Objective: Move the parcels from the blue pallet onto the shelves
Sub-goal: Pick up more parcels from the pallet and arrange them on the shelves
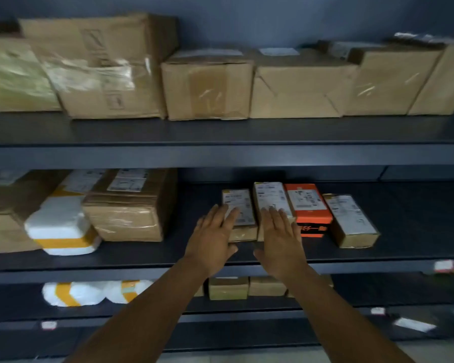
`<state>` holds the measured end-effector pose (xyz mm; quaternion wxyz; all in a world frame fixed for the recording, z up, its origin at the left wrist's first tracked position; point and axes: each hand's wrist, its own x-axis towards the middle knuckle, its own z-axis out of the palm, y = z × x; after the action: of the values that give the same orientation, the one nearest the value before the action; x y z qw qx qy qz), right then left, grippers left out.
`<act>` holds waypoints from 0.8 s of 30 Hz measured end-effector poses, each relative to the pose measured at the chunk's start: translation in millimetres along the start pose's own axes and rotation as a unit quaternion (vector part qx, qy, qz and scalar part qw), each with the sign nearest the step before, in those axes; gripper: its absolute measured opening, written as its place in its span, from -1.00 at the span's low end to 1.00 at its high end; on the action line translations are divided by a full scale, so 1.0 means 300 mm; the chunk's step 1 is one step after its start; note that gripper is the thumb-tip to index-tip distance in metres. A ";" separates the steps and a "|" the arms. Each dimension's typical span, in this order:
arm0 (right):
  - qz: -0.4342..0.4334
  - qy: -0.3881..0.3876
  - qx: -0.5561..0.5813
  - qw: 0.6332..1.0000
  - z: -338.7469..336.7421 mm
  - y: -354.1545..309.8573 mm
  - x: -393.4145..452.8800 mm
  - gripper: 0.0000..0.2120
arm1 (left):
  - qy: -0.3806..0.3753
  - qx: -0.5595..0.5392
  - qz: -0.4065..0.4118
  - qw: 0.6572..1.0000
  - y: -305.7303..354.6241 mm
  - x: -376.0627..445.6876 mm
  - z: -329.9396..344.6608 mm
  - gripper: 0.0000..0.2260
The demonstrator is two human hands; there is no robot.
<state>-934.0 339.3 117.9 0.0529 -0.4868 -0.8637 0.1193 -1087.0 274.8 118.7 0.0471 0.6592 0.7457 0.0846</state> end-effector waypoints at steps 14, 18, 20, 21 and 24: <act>0.174 -0.082 -0.013 0.981 -0.075 0.684 0.062 -0.12 | -0.042 0.061 0.006 0.997 0.431 0.329 0.137 -0.28; 0.135 -0.068 0.028 0.988 -0.044 0.694 0.108 -0.10 | -0.047 0.075 -0.012 0.996 0.423 0.338 0.137 -0.26; 0.125 -0.057 0.045 0.989 -0.036 0.666 0.139 -0.12 | -0.040 0.079 -0.018 0.996 0.410 0.340 0.131 -0.26; 0.120 -0.053 0.045 0.990 -0.031 0.650 0.156 -0.13 | -0.036 0.079 -0.023 0.996 0.399 0.342 0.131 -0.27; 0.089 -0.043 0.029 0.995 -0.010 0.606 0.197 -0.17 | -0.025 0.086 -0.038 0.995 0.354 0.339 0.131 -0.28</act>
<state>-813.5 480.6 72.4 0.0190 -0.5544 -0.8147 0.1689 -989.2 390.4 104.3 0.0117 0.6336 0.7736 0.0015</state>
